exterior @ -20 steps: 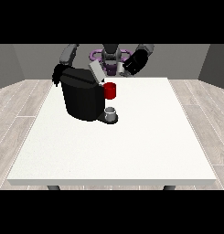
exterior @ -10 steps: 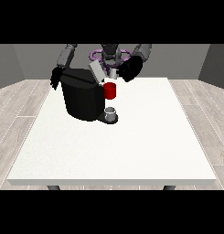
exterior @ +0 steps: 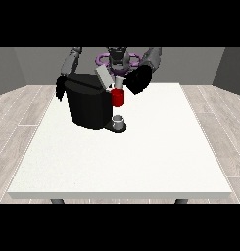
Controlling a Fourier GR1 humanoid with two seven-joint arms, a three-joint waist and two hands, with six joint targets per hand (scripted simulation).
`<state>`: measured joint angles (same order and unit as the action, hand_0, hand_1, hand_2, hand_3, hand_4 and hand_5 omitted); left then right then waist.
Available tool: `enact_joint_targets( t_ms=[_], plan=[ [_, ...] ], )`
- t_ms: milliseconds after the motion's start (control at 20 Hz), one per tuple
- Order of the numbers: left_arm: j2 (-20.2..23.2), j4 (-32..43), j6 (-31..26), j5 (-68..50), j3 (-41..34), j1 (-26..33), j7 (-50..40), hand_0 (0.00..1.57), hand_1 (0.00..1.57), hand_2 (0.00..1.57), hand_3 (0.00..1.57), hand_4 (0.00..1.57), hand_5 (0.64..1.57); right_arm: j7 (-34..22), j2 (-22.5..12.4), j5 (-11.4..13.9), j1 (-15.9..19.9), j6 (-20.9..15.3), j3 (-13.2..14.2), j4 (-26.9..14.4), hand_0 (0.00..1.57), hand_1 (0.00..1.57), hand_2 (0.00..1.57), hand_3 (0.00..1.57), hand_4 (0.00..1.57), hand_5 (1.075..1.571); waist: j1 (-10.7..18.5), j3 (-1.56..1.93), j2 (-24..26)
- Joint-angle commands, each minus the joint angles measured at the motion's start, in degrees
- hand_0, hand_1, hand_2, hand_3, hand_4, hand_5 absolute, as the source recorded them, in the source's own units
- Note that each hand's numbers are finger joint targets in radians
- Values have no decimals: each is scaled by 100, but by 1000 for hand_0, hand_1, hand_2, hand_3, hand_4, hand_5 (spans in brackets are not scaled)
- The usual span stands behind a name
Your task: Insert the coffee pod into the coffee machine and close the lid
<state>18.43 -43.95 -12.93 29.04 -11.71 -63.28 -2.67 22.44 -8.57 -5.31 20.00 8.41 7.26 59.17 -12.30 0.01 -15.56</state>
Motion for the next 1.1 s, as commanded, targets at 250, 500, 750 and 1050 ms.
enact_joint_targets(
  t_ms=[250,500,750,1050],
  plan=[
    [413,329,13,-57,-198,-430,59,1462,1462,1480,1342,619,1571,-15,-48,49,356,-11,-7,-43,0,0,0,0,258,1571,-304,0,-471],
    [383,329,17,97,-17,-533,72,1487,1487,1514,1437,703,1571,-60,41,155,661,-260,-8,-221,0,0,0,0,263,1571,-201,1,-625],
    [505,398,-81,13,-91,-549,250,1453,1453,1468,1360,645,1571,-71,5,49,757,-205,92,-282,0,0,0,0,260,1571,-185,1,-641],
    [896,506,103,137,-206,-846,77,1432,1432,1448,1396,614,1571,-43,37,-30,870,48,15,-240,0,0,0,0,326,1571,-474,2,-820]
  ],
)
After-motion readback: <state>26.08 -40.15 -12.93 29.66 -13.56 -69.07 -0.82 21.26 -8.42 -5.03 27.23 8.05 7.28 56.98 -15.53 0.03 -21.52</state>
